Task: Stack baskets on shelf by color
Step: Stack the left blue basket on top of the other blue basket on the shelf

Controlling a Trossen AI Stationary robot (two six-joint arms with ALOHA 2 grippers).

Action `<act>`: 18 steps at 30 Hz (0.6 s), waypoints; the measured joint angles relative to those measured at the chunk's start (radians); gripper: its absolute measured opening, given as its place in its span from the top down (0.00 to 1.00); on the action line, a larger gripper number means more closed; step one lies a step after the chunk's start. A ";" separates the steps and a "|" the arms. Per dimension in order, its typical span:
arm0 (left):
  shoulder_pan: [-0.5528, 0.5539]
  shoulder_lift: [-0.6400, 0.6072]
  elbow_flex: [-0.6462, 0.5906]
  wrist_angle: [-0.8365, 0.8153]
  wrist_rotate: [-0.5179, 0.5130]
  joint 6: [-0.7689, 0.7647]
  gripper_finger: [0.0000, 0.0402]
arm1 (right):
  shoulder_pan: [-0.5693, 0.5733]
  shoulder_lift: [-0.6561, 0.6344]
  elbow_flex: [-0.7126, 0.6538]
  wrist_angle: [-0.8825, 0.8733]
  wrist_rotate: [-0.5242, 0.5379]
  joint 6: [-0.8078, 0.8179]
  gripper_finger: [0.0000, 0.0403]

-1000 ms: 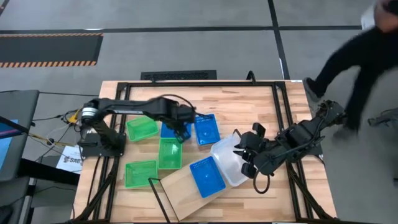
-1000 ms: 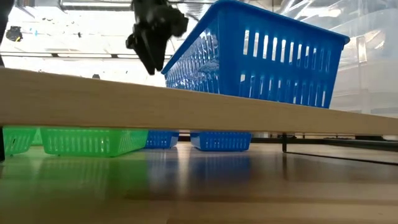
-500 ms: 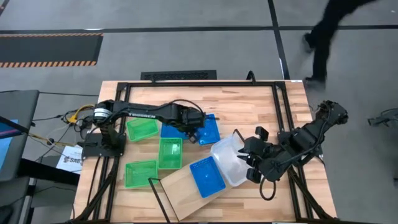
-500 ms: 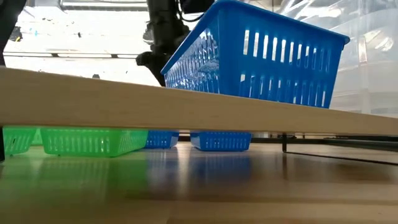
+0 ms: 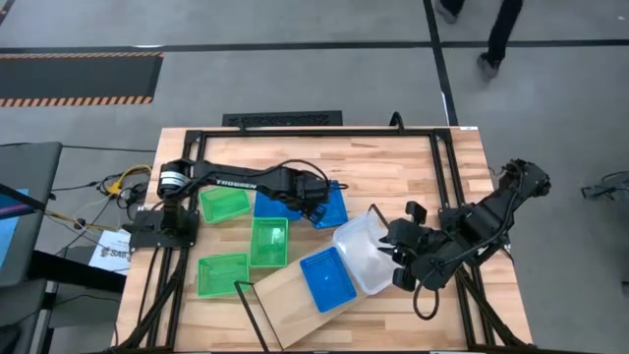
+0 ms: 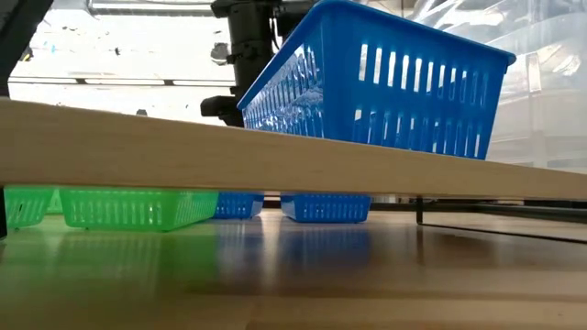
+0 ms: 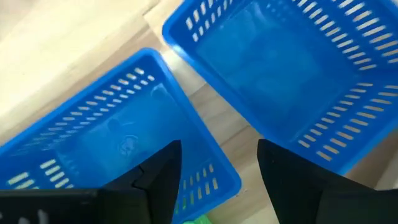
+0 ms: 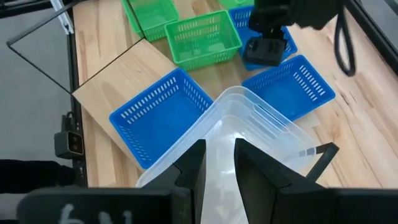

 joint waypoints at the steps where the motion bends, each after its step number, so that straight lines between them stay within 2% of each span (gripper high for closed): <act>1: 0.000 0.001 -0.001 -0.004 -0.001 -0.010 0.51 | 0.000 0.000 0.000 -0.004 0.000 0.000 0.74; 8: 0.004 0.000 -0.044 0.020 0.004 -0.059 0.51 | 0.000 0.000 0.000 -0.018 -0.001 0.000 0.74; 18: 0.004 0.000 -0.142 0.104 0.030 -0.125 0.59 | 0.000 0.000 0.000 -0.031 -0.004 -0.008 0.74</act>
